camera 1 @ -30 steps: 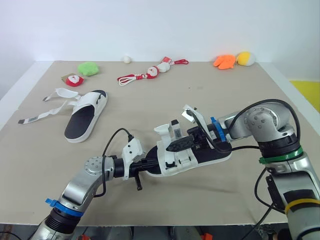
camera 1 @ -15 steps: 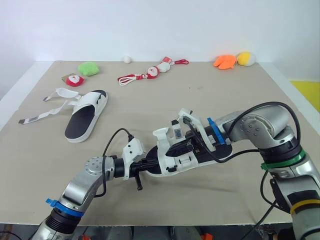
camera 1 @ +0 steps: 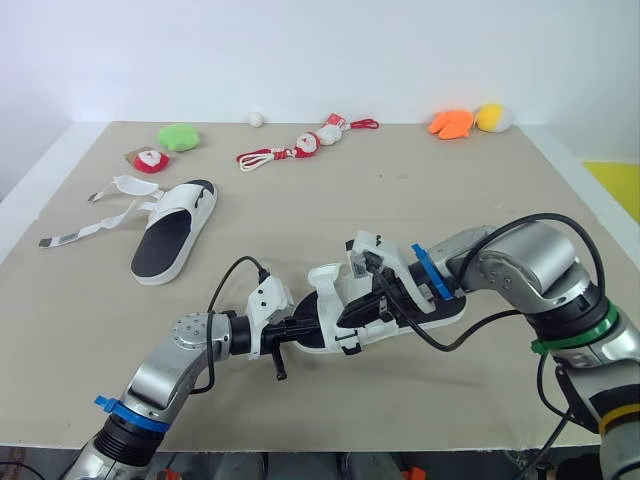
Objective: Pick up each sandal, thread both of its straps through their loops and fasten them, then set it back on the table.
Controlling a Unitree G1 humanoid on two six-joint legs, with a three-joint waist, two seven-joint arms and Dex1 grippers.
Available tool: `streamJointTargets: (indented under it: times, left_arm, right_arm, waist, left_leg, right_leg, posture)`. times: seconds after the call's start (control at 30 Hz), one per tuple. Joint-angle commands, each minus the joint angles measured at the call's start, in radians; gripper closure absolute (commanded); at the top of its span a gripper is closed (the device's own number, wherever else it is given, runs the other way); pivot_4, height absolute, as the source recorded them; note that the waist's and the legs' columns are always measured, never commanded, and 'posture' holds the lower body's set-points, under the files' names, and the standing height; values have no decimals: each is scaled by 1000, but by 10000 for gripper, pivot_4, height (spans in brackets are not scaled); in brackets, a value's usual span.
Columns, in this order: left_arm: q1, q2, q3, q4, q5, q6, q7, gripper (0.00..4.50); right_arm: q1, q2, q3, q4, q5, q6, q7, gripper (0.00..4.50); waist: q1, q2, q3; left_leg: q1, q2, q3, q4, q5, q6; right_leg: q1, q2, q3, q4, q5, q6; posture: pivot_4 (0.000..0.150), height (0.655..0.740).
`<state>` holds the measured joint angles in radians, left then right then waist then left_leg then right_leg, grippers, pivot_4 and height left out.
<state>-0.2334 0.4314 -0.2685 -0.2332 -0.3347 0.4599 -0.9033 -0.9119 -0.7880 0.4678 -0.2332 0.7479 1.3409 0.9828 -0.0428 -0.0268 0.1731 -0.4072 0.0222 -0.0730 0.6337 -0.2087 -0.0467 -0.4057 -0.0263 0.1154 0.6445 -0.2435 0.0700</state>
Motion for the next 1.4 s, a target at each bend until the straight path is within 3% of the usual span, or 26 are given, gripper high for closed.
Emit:
streamJointTargets:
  times: [0.03, 0.2, 0.3, 0.53, 0.73, 0.87, 1.0, 1.1, 1.23, 1.4]
  left_arm:
    - [25, 0, -45, 51, 27, 28, 8, 45000]
    - [27, -3, -47, 48, 29, 29, 10, 45000]
    - [30, -4, -50, 45, 30, 29, 10, 45000]
    - [40, 7, -47, 35, 27, 31, 3, 45000]
    - [46, 13, -43, 29, 26, 33, 2, 45000]
    - [50, 17, -48, 28, 26, 33, -2, 45000]
    - [48, 20, -48, 23, 23, 37, -4, 45000]
    - [48, 26, -46, 20, 21, 39, -7, 45000]
    - [57, 31, -50, 17, 19, 39, -10, 45000]
    - [49, 27, -54, 25, 21, 37, -10, 45000]
  right_arm:
    - [18, -36, -1, -42, -12, -12, 38, 44751]
    - [40, -53, -46, -64, 4, -68, 100, 44751]
    - [44, -57, -98, -48, 46, -37, 123, 35327]
    - [37, -92, -226, -4, 136, 42, 174, 1396]
    - [222, -204, -262, -115, 163, 66, 166, 551]
    - [359, -147, -291, -168, 143, 115, 12, 551]
    - [375, -103, -338, -204, 190, 151, -42, 551]
    - [374, -62, -458, -206, 298, 187, -36, 551]
    - [344, 91, -648, -134, 343, 70, -140, 551]
    - [371, -15, -625, -174, 439, 156, -47, 551]
  waist:
    - [1, 0, 0]
    - [2, 0, 0]
    - [2, 0, 0]
    - [2, 0, 0]
    - [1, 1, -1]
    - [0, -3, -9]
    - [0, -3, -14]
    - [-1, -3, -14]
    - [-2, -2, -14]
    - [1, 1, -12]
  left_leg:
    - [0, 0, 0, 0, 0, 0]
    - [0, -1, 0, 0, 0, 0]
    - [0, -1, 0, 0, 0, 0]
    - [0, -1, 0, 0, 0, 0]
    - [0, -1, -1, 0, -1, -2]
    - [1, 2, -1, -1, -5, 1]
    - [2, 3, -2, -1, -8, 1]
    - [2, 3, -2, -1, -9, 4]
    - [2, 4, -3, -1, -12, 8]
    - [2, 4, -3, 0, -12, 9]
  right_leg:
    - [0, 0, 0, 0, 0, 0]
    - [0, -1, 0, 0, -1, 1]
    - [0, -1, 0, 0, 0, 1]
    - [0, -1, 0, 0, 0, 1]
    - [0, -1, -1, 0, -2, 2]
    - [2, 2, -2, 0, -3, 6]
    - [2, 2, -2, 0, -6, 6]
    - [2, 3, -2, 0, -7, 4]
    - [2, 4, -3, 0, -8, 4]
    - [3, 4, -3, 1, -7, 4]
  posture:
    - [1500, 7400]
    - [1500, 7400]
    - [1500, 7400]
    - [1500, 7400]
    - [1500, 7400]
    - [1500, 7400]
    - [1500, 7400]
    - [1500, 7400]
    - [1500, 7400]
    - [1500, 7400]
